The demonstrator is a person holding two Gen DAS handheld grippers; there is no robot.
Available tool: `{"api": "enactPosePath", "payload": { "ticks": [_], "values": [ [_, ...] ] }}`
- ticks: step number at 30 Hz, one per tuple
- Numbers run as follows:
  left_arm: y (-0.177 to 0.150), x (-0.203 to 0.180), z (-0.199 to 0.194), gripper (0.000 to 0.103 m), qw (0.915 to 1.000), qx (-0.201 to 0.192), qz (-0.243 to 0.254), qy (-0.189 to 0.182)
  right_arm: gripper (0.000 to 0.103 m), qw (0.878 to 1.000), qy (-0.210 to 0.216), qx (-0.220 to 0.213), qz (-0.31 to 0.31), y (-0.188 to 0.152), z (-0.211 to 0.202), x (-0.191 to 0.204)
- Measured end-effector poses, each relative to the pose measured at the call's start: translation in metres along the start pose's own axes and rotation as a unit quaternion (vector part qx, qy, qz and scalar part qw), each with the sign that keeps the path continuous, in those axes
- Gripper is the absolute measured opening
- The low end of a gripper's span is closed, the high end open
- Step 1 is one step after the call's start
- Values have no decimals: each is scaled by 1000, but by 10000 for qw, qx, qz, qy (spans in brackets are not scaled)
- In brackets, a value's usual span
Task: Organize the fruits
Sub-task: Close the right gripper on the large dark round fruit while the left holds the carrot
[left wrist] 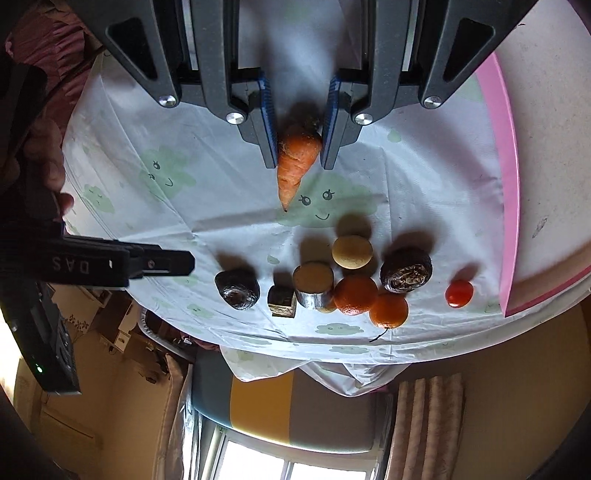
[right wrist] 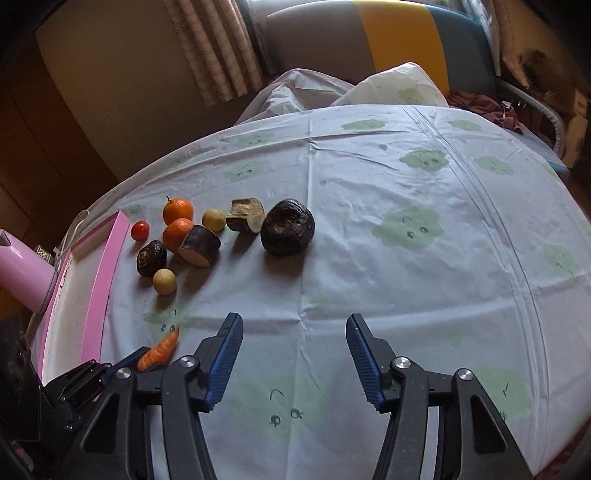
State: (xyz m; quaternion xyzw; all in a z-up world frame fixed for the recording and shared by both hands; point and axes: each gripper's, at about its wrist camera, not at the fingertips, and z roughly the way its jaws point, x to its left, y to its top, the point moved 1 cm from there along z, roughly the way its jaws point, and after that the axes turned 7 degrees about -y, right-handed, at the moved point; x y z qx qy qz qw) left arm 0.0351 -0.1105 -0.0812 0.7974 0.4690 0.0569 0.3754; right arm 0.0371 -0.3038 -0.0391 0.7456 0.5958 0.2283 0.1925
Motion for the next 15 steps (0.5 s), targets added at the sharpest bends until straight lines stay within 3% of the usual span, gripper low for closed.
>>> {"api": "enactPosePath", "payload": {
  "ticks": [3, 5, 12, 13, 15],
  "values": [
    [-2, -1, -1, 23, 10000, -42, 10, 22, 60, 9999, -74, -18, -128, 18, 9, 6],
    [-2, -2, -1, 23, 10000, -60, 22, 42, 66, 9997, -84, 15, -210, 30, 19, 11],
    [-4, -1, -2, 23, 10000, -61, -13, 3, 66, 9959, -470, 310, -707, 52, 68, 28],
    [-4, -1, -2, 23, 10000, -56, -21, 0, 64, 9950, -577, 310, -752, 52, 73, 30],
    [-4, -2, -3, 23, 10000, -55, -10, 0, 47, 9930, -760, 252, -865, 52, 76, 31]
  ]
}}
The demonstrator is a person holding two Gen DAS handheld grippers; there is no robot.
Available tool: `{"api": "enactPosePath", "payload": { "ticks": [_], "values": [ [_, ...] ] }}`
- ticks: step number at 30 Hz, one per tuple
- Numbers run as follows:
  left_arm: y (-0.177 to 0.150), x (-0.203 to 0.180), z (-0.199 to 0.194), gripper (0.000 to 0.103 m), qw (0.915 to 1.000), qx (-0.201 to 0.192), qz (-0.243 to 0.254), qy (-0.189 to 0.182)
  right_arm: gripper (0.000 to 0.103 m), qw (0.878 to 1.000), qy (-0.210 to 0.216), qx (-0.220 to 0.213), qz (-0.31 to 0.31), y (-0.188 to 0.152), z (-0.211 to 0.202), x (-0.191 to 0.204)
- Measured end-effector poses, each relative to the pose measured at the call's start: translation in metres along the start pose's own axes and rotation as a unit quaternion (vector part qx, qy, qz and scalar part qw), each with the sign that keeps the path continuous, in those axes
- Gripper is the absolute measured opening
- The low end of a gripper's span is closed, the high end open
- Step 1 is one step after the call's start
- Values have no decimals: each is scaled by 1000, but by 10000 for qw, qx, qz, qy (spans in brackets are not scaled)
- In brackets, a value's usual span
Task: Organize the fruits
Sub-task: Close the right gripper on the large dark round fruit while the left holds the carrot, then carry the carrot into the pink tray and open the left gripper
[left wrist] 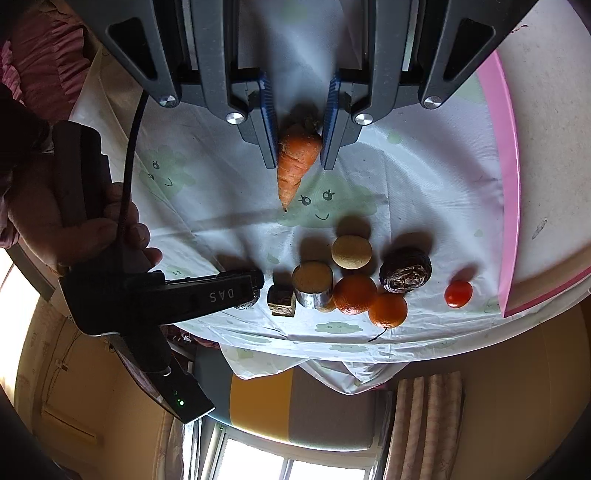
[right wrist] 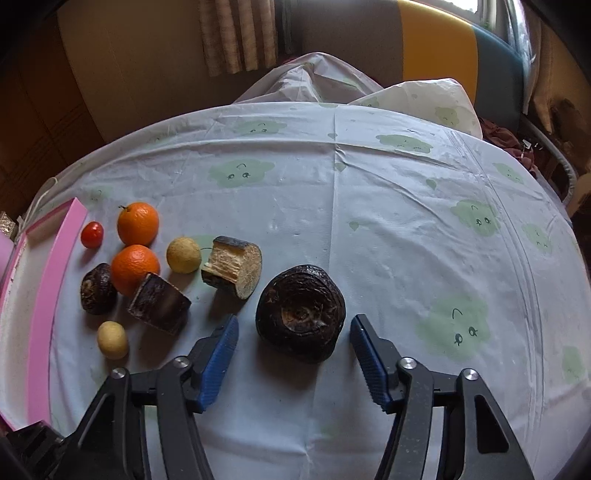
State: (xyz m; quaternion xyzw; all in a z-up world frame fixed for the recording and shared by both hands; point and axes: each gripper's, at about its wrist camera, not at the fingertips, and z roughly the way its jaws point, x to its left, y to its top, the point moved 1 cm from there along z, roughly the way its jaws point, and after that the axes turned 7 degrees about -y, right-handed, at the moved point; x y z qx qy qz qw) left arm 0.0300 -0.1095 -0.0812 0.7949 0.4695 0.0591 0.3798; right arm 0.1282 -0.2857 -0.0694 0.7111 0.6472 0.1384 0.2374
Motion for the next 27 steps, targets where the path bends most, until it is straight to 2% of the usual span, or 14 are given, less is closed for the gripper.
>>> {"api": "enactPosePath", "payload": {
  "ticks": [4, 7, 10, 14, 20, 27],
  "values": [
    [1, 0, 1, 23, 10000, 2, 33, 47, 46, 9998, 98, -144, 14, -7, -11, 0],
    [2, -3, 1, 23, 9999, 30, 65, 106, 46, 9992, 336, -203, 31, -22, -19, 1],
    [7, -2, 1, 23, 9999, 123, -5, 79, 46, 9990, 240, -364, 31, -36, -20, 2],
    [11, -4, -5, 23, 9997, 196, -41, 114, 46, 9984, 140, -518, 159, -38, -18, 1],
    [20, 3, -34, 23, 9995, -68, -231, 207, 46, 9982, 9, -584, 167, -38, -17, 3],
    [34, 46, -83, 23, 9922, -537, -942, 614, 46, 9982, -117, -586, 86, -39, -16, 5]
  ]
}}
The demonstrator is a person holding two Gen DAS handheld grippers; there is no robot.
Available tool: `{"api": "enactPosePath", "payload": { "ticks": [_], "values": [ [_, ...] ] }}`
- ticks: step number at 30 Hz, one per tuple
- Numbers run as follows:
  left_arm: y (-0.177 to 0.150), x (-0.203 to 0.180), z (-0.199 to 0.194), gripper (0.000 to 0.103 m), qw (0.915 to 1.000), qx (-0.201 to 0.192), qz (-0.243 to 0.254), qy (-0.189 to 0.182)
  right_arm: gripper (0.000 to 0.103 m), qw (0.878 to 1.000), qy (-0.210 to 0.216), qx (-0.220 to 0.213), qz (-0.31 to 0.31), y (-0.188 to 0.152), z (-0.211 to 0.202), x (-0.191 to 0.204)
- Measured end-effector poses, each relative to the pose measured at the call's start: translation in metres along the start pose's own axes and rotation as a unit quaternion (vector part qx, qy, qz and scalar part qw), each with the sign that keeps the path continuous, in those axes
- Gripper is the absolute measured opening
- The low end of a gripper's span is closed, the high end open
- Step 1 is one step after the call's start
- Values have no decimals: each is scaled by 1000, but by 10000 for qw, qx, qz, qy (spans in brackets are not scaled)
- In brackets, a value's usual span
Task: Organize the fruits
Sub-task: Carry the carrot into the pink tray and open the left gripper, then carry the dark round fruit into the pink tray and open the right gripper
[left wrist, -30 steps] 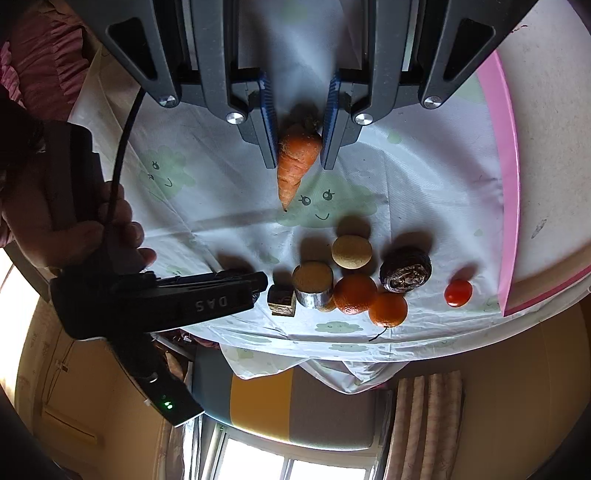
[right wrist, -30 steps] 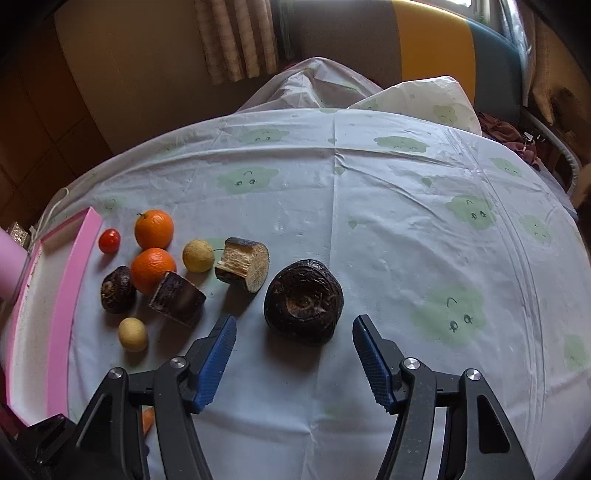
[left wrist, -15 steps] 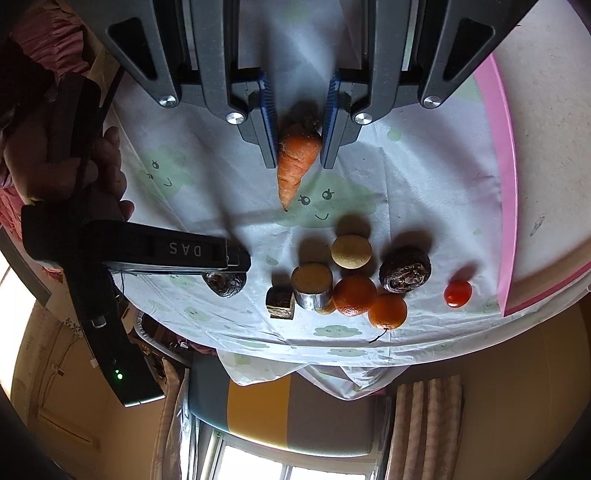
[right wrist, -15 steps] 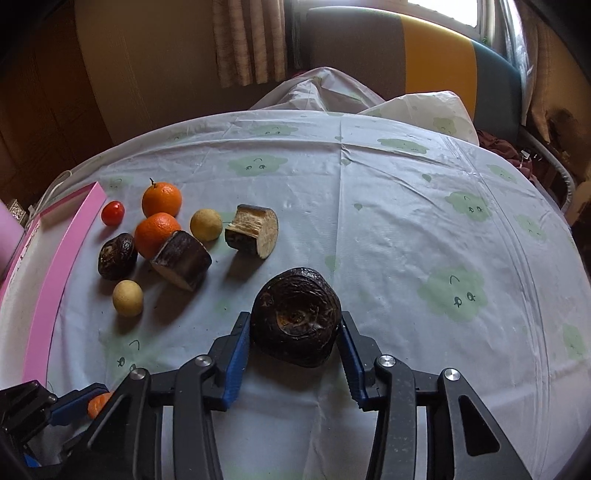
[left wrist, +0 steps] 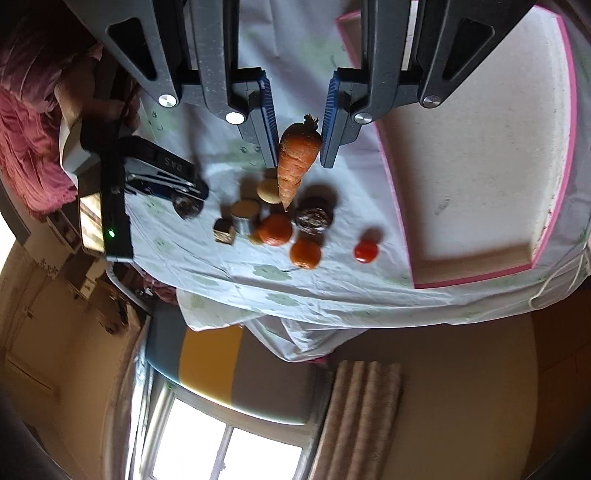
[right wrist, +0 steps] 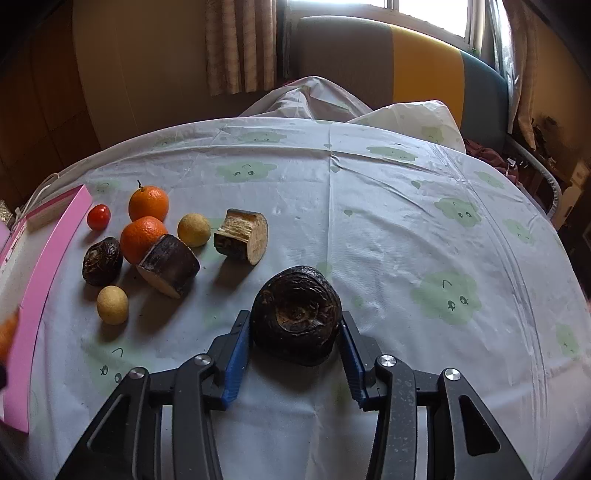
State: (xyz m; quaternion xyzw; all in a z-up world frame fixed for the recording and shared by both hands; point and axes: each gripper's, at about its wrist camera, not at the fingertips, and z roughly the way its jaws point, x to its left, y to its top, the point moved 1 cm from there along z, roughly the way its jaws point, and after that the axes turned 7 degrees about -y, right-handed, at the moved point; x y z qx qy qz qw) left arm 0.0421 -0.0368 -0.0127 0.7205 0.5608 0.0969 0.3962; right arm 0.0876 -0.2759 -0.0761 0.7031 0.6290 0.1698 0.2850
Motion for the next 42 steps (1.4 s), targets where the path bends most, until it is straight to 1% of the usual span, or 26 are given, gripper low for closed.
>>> {"api": "enactPosePath", "payload": {
  "ticks": [2, 6, 8, 12, 17, 18, 19, 21, 23, 24, 26, 30, 42],
  "values": [
    [5, 20, -6, 23, 9992, -17, -241, 330, 46, 10000, -20, 11, 0, 0, 1, 0],
    [10, 65, -10, 23, 9942, 6, -798, 715, 46, 10000, -18, 16, 18, 0, 1, 0],
    [12, 82, -10, 23, 9912, 20, -1031, 836, 46, 10000, -37, 13, 3, 0, 1, 1],
    [21, 109, -7, 23, 9855, 18, -1286, 1103, 46, 10000, -81, -25, -31, -1, 0, 2],
    [40, 133, 13, 23, 9816, 147, -1396, 1291, 47, 9999, -81, -61, -42, -2, -1, 2],
    [43, 138, 17, 23, 9801, 163, -1421, 1373, 47, 9999, -95, -65, -54, -2, -1, 2],
    [48, 140, 21, 23, 9797, 141, -1398, 1427, 47, 9999, -104, -66, -63, -2, -1, 3],
    [53, 143, 27, 23, 9774, 144, -1267, 1686, 47, 9999, -97, -69, -55, -2, -1, 2],
    [56, 147, 31, 24, 9770, 177, -1327, 1661, 47, 9999, -97, -75, -59, -2, -1, 2],
    [57, 148, 31, 29, 9762, 180, -1349, 1686, 47, 9999, -102, -77, -64, -2, -1, 2],
    [57, 148, 29, 31, 9745, 162, -1378, 1761, 47, 9999, -101, -81, -62, -2, -1, 2],
    [50, 143, 24, 32, 9734, 183, -1462, 1755, 47, 9999, -99, -89, -61, -2, -1, 2],
    [25, 111, 0, 32, 9801, 61, -1145, 1622, 47, 9999, -117, -96, -73, -2, -2, 3]
  ]
}}
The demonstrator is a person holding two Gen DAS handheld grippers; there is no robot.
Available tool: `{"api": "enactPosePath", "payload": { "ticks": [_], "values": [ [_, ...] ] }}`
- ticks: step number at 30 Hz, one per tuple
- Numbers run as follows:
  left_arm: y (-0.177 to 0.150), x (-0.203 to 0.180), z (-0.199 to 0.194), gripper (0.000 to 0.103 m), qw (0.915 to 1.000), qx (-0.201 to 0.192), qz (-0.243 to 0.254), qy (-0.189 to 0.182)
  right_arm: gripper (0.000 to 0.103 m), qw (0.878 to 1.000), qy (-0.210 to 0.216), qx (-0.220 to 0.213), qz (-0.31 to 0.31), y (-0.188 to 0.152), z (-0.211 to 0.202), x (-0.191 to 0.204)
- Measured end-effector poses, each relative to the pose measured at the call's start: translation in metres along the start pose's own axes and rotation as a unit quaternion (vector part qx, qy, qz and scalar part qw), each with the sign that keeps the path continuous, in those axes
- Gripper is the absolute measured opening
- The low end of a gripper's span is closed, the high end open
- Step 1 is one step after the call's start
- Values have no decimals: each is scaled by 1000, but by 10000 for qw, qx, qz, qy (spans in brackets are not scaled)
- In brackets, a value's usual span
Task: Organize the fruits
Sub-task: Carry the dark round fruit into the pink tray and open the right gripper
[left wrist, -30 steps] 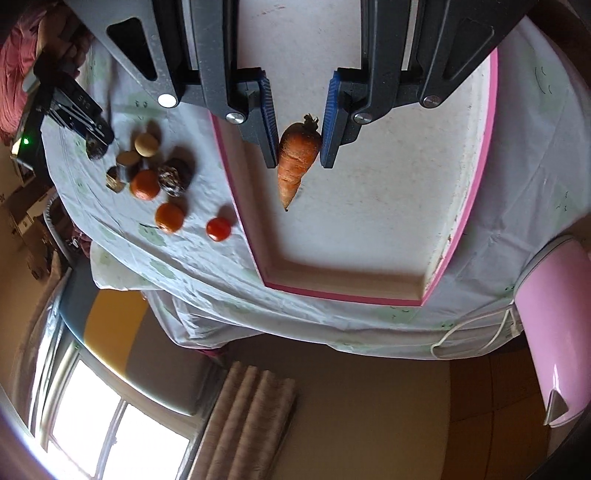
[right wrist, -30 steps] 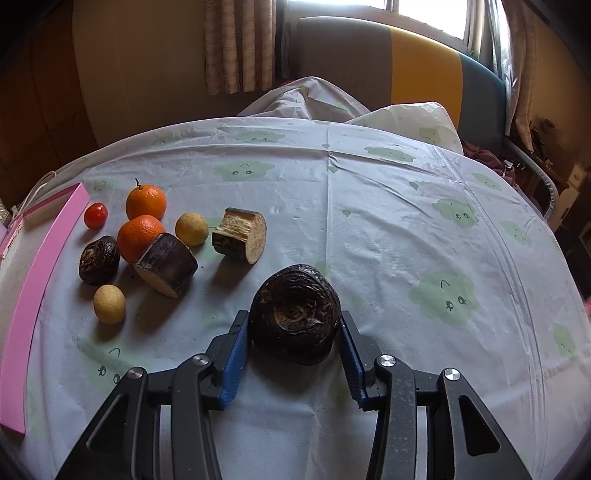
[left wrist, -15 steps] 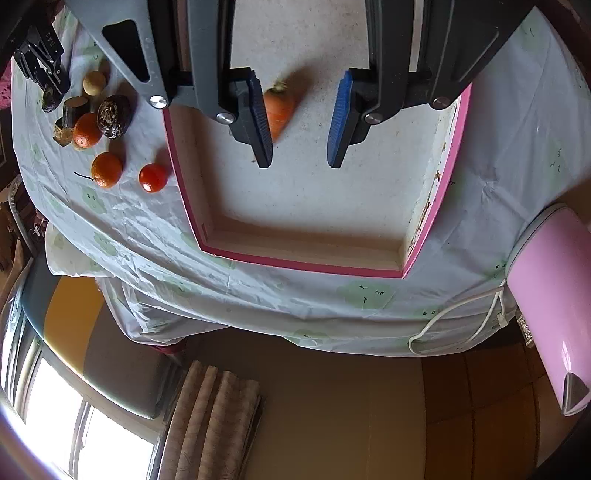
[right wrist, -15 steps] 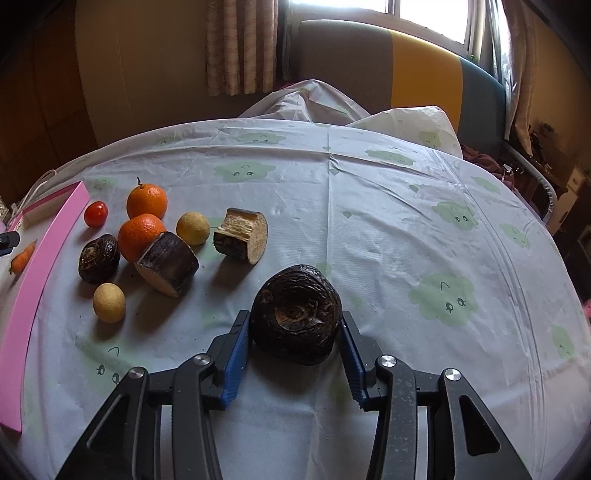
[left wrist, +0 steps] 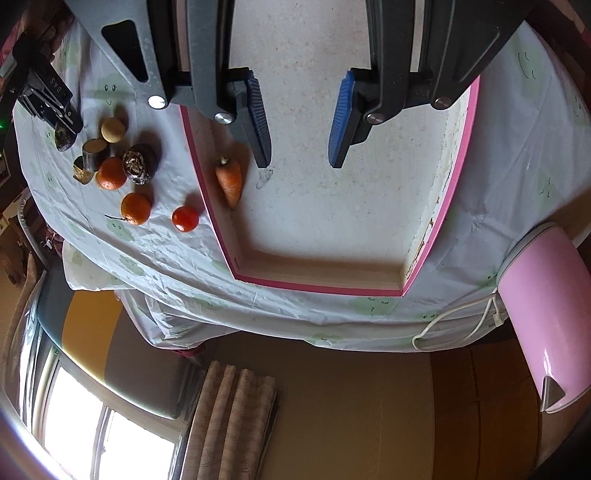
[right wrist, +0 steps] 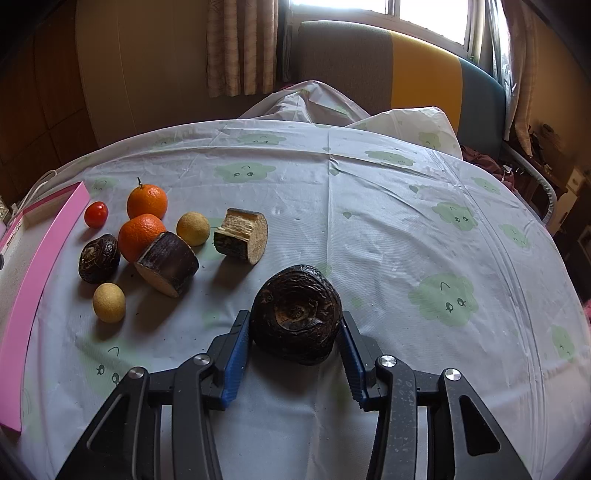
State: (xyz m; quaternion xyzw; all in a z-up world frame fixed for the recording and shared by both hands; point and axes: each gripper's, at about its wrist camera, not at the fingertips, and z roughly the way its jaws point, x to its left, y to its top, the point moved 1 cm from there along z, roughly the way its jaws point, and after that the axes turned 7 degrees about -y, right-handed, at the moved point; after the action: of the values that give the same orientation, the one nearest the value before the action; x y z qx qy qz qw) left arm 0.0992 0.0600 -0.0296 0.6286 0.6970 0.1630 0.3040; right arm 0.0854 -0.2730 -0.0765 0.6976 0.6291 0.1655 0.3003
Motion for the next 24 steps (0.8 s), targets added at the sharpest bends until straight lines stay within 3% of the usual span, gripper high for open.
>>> {"api": "enactPosePath", "payload": {
  "ticks": [17, 24],
  "values": [
    [-49, 7, -22, 32, 9998, 118, 142, -78, 46, 10000, 17, 37, -48, -6, -11, 2],
    [-48, 13, -28, 32, 9999, 19, 86, -94, 45, 9981, 608, -57, -108, -16, -46, 24]
  ]
}}
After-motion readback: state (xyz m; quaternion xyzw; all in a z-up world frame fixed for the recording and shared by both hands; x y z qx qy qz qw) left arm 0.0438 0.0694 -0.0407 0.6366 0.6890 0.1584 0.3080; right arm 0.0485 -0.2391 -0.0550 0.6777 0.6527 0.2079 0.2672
